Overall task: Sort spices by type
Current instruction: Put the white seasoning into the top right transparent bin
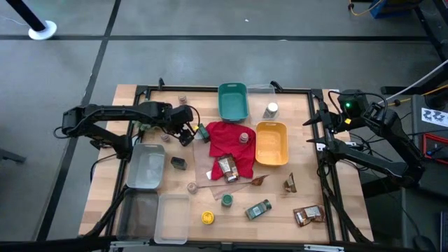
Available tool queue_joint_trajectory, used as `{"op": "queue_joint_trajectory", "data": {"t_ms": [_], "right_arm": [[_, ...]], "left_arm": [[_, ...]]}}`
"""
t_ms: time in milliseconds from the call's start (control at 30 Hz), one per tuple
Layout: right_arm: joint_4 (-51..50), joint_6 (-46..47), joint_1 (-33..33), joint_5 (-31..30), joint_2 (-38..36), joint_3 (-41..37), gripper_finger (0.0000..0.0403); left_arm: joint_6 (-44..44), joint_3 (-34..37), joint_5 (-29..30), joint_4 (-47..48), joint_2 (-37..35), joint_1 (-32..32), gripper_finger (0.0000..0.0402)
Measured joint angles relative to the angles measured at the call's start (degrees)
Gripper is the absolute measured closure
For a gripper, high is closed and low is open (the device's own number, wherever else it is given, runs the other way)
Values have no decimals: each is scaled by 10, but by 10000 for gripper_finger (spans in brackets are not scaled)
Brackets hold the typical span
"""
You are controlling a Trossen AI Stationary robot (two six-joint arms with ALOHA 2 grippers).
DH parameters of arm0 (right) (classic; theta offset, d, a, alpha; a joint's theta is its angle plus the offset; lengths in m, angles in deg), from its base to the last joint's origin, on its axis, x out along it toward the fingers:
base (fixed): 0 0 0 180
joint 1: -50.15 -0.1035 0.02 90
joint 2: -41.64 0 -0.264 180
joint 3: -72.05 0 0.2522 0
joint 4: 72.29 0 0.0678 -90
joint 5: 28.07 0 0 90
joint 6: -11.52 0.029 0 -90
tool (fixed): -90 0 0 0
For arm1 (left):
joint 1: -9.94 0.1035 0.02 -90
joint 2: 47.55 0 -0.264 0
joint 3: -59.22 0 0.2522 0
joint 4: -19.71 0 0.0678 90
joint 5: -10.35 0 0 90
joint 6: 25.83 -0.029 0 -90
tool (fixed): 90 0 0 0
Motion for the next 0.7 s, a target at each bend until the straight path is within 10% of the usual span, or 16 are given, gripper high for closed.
{"op": "queue_joint_trajectory", "data": {"t_ms": [700], "right_arm": [[0,0,0,0,0,0,93]], "left_arm": [[55,0,-2,-5,0,0,148]]}}
